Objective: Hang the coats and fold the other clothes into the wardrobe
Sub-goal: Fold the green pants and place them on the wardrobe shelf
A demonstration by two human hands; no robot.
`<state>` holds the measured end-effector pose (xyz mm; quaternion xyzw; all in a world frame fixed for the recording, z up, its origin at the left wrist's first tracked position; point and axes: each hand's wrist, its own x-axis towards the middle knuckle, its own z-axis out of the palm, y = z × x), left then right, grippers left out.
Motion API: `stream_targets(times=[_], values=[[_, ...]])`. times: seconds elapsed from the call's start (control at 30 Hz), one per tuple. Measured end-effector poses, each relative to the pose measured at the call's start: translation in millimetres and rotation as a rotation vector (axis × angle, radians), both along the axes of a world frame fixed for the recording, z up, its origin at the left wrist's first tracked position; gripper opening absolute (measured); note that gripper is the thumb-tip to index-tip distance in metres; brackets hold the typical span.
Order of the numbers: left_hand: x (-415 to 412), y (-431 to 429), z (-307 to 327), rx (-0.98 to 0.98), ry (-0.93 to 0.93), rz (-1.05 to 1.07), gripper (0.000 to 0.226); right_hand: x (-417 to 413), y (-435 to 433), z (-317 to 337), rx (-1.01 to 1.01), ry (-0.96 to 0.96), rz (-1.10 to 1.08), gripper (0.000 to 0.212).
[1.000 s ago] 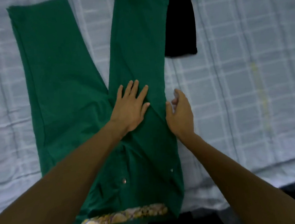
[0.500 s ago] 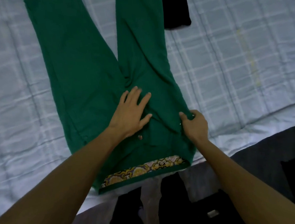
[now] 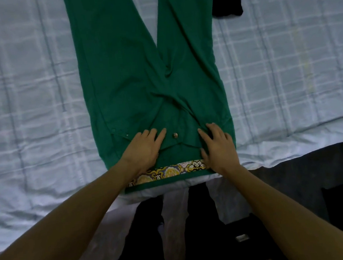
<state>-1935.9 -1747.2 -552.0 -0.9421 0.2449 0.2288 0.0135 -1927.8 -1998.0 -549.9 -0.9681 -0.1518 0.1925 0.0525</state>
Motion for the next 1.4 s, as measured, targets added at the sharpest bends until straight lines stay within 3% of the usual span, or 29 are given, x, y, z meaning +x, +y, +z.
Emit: stream_targets(times=[0.13, 0.23, 0.37, 0.47, 0.63, 0.7, 0.77, 0.83, 0.9, 0.97, 1.07, 1.17, 1.27, 1.33, 1.4], values=[[-5, 3, 13, 0.033, 0.119, -0.033, 0.074, -4, -9, 4, 0.038, -0.035, -0.032, 0.067], [-22, 5, 18, -0.003, 0.181, -0.09, 0.078, -4, -22, 4, 0.105, -0.026, -0.143, 0.046], [-37, 6, 20, 0.016, 0.253, -0.114, 0.073, -11, -40, 10, 0.108, -0.014, -0.032, 0.032], [-26, 4, 20, -0.065, 0.174, -0.104, 0.065, -17, -40, 13, 0.167, 0.036, -0.019, 0.045], [23, -9, 19, -0.297, -0.114, 0.044, 0.051, -8, -29, 25, 0.361, -0.104, -0.291, 0.045], [44, -17, 13, -0.284, -0.162, 0.066, 0.048, 5, -22, 22, 0.399, -0.144, -0.535, 0.045], [56, -25, 7, -0.217, -0.106, 0.082, 0.06, 18, -16, 18, 0.346, -0.06, -0.827, 0.054], [59, -31, -6, -0.123, -0.005, 0.102, 0.064, 29, -15, 12, 0.287, 0.147, -0.986, 0.065], [56, -34, -14, -0.051, 0.085, 0.119, 0.064, 42, -14, 19, 0.358, 0.252, -1.065, 0.041], [53, -31, -13, -0.07, 0.116, 0.12, 0.064, 56, -1, 39, 0.477, 0.114, -1.13, 0.015], [53, -9, 0, -0.396, 0.103, 0.274, 0.058, 61, 51, 79, 0.654, -0.167, -0.988, 0.022], [52, 38, 16, -0.725, -0.165, 0.811, 0.046, 44, 134, 97, 0.619, -0.007, -0.548, 0.047], [43, 108, 24, -0.695, -0.295, 1.259, 0.037, 14, 206, 90, 0.367, 0.314, -0.05, 0.052], [32, 143, 28, -0.625, -0.234, 1.273, 0.034, -3, 232, 85, 0.267, 0.439, 0.086, 0.053], [22, 156, 26, -0.596, -0.185, 1.205, 0.031, -11, 237, 77, 0.251, 0.471, 0.046, 0.05]])
